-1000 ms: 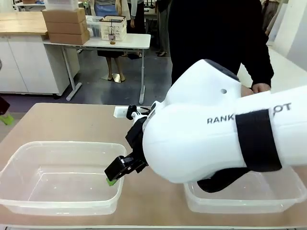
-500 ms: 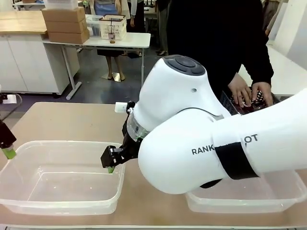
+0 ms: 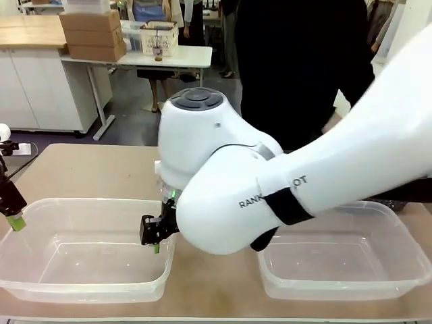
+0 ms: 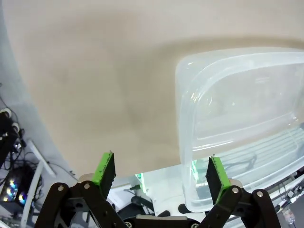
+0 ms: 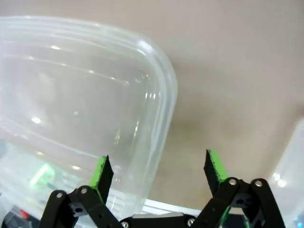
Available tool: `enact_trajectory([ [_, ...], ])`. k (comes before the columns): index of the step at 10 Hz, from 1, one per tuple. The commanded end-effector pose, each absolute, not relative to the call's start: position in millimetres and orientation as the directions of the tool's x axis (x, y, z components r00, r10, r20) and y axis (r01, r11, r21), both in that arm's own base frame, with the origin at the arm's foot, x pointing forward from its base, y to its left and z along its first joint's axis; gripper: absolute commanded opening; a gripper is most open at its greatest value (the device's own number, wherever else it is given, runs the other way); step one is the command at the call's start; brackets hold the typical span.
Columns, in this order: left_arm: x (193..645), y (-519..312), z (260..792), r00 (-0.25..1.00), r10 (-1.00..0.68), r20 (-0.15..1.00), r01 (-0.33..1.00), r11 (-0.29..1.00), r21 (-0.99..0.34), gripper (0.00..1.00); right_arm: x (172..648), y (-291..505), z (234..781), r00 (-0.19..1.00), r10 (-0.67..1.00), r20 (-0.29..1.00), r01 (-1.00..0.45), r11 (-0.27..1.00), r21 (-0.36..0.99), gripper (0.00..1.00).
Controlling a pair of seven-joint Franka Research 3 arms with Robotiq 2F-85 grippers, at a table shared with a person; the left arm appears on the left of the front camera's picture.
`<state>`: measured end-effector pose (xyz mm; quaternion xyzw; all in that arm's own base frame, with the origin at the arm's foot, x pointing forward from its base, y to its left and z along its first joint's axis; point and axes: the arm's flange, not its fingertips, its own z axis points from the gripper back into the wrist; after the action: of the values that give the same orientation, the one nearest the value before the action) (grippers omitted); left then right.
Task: Sort the waste into each basket.
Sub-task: Pick up the Organizing box on the left side of the table and lift it.
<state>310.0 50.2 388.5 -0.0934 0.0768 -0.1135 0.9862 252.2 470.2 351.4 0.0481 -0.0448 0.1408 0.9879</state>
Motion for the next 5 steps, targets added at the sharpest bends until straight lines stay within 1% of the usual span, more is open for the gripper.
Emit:
enact_trajectory([
  [1, 259.5, 37.9, 332.4, 0.957, -0.257, -0.133, 0.225, 0.950, -0.215, 1.00, 261.7, 504.6, 343.5, 0.965, 0.251, 0.073, -0.255, 0.965, 0.060, 1.00],
  [3, 263.5, 37.2, 323.4, 0.952, -0.259, -0.166, 0.222, 0.952, -0.210, 1.00, 260.3, 506.7, 342.5, 0.965, 0.247, 0.081, -0.252, 0.966, 0.055, 1.00],
  [5, 263.7, 32.5, 319.6, 0.949, -0.267, -0.165, 0.233, 0.951, -0.202, 1.00, 262.7, 509.4, 339.9, 0.965, 0.248, 0.085, -0.252, 0.967, 0.045, 1.00],
])
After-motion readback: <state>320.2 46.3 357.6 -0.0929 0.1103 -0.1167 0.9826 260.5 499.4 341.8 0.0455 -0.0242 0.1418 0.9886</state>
